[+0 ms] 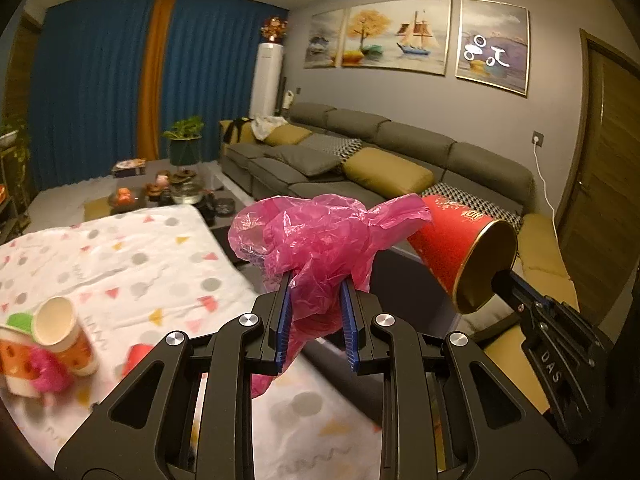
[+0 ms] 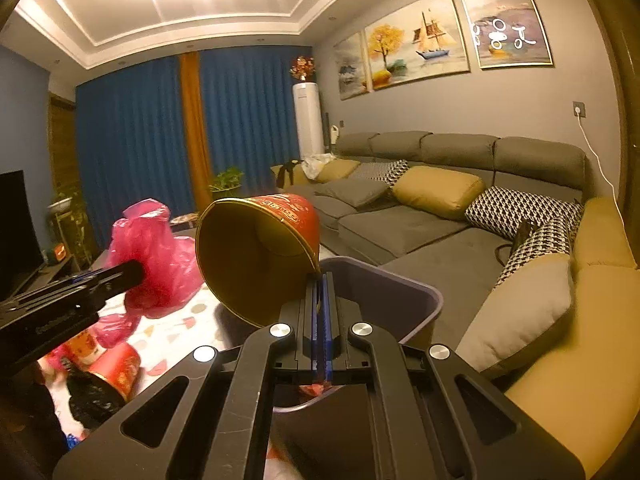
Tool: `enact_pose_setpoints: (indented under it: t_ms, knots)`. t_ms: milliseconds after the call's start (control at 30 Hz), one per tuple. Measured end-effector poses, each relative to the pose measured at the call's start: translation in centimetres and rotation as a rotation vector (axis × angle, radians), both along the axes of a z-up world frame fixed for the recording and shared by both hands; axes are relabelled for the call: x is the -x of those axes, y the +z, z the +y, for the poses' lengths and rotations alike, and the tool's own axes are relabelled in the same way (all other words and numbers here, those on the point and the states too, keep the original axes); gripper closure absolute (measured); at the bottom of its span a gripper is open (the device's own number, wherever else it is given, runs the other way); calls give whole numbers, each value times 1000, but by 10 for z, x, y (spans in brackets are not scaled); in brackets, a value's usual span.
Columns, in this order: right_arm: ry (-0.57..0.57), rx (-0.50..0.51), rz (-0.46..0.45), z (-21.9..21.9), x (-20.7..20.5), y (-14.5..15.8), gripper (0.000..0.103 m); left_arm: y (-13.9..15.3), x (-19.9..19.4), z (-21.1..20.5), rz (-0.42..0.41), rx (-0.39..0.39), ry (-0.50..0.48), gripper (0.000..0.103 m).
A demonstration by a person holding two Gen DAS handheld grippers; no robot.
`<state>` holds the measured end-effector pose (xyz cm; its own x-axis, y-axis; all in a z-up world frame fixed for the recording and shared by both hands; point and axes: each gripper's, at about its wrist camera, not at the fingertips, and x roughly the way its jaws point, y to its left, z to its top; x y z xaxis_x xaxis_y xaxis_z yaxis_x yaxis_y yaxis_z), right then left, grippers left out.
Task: Collect trash
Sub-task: 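Carry the pink bag and red can over the grey bin with both grippers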
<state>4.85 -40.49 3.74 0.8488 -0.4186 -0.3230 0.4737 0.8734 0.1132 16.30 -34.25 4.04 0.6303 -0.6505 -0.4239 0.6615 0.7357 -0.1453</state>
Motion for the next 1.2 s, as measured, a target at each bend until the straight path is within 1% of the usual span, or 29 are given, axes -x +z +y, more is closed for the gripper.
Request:
enact_pose_setpoints:
  t_ms: [100, 400, 533, 767, 1200]
  knots:
    - [-15, -6, 7, -10, -4, -1, 100, -7, -7, -16, 13, -10, -18, 82]
    - [-37, -36, 24, -28, -10, -11, 100, -21, -19, -41, 26, -27, -51, 82]
    - [-42, -44, 29, -28, -15, -11, 100, -25, -21, -51, 29, -35, -62, 82]
    - [-45, -57, 36, -35, -20, -14, 100, -33, -28, -58, 38, -47, -66, 82]
    - [-41, -65, 46, -36, -26, -15, 100, -35, -34, -64, 53, -55, -76, 82]
